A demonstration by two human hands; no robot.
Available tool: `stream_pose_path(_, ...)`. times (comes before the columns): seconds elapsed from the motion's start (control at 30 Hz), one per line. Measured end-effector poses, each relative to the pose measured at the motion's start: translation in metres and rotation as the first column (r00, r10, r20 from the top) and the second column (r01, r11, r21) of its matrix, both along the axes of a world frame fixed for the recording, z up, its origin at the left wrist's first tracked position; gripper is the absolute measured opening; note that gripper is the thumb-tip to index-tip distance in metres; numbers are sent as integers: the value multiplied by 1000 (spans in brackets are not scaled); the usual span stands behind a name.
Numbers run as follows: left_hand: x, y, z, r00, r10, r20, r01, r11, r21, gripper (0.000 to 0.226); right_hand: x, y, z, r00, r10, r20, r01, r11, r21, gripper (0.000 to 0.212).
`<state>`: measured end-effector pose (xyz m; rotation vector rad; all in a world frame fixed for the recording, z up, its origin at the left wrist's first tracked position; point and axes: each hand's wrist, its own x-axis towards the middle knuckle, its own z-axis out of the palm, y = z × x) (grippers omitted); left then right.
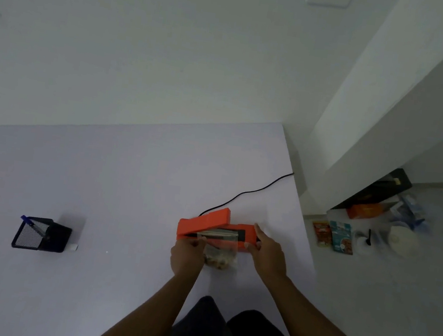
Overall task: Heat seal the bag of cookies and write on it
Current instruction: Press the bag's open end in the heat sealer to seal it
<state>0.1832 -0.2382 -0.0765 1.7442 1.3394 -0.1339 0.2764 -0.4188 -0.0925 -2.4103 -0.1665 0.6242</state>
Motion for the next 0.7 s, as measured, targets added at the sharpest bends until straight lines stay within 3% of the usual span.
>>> stream_pose_path(0.23, -1, -18, 8, 998, -42, 41, 32, 974, 226, 20, 2, 1, 0, 1000, -9, -12, 9, 1000, 18, 70)
stream_pose_path(0.37, -2, -22, 14, 991, -102, 82, 76, 959, 273, 19, 2, 2, -1, 1000, -4, -16, 5, 1000, 19, 71)
stream_pose_path(0.57, -1, -24, 9, 956, -133, 261, 79, 975, 207, 10, 2, 1, -3, 1000, -13, -17, 13, 1000, 28, 71)
stream_pose_path(0.7, 0, -24, 12, 926, -113, 360, 96, 993, 65, 13, 2, 1, -5, 1000, -16, -20, 16, 1000, 26, 71)
